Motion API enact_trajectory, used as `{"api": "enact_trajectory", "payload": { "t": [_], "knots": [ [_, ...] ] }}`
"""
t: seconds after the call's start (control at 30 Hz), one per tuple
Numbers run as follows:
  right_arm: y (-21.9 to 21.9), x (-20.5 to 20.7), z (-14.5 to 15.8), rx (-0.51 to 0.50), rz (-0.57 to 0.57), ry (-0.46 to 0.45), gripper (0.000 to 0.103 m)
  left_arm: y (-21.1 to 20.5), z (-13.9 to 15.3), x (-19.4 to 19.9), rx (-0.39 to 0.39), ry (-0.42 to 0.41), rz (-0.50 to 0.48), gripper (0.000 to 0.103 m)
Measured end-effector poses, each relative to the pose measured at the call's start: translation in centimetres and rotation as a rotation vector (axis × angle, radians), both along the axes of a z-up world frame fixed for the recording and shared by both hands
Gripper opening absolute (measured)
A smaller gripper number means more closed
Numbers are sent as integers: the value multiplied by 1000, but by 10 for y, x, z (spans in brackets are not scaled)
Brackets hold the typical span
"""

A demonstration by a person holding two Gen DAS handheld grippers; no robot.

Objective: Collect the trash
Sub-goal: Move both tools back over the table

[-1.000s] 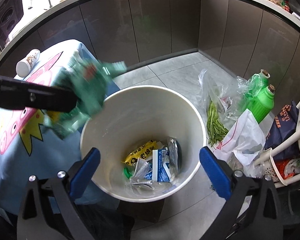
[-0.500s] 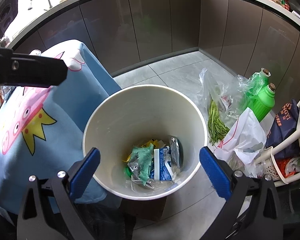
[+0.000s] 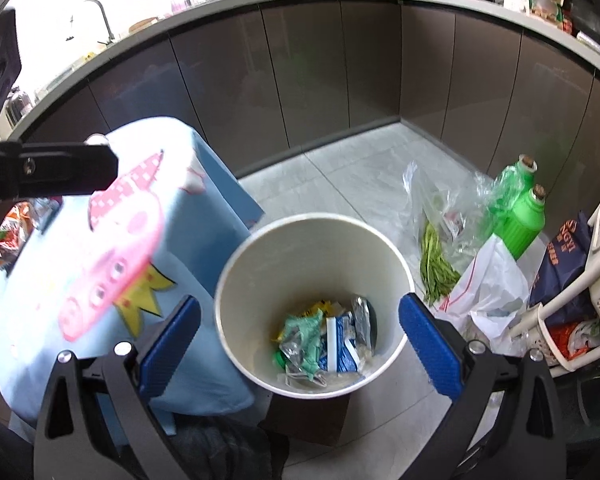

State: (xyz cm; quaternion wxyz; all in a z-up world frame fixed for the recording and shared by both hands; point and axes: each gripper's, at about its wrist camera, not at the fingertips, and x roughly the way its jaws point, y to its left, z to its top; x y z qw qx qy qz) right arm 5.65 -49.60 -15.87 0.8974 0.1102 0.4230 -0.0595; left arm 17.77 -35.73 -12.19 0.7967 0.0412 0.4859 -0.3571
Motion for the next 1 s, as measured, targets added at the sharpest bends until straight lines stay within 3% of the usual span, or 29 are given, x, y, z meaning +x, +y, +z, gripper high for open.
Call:
{"api": "enact_trajectory", "payload": {
  "t": [0.33,0.63,0.87,1.0],
  "knots": [
    [48,11,53,-8,109,-86,100,115,33,-3,-21,-4,252,94],
    [117,43,72,20,267,-97,100,243,30,-9,13,-32,486,94],
    [184,87,86,23,394,-95,100,309,20,-4,7,-18,575,94],
    [220,122,87,10,449,-78,99,324,19,-4,-14,-16,579,94]
  ]
}}
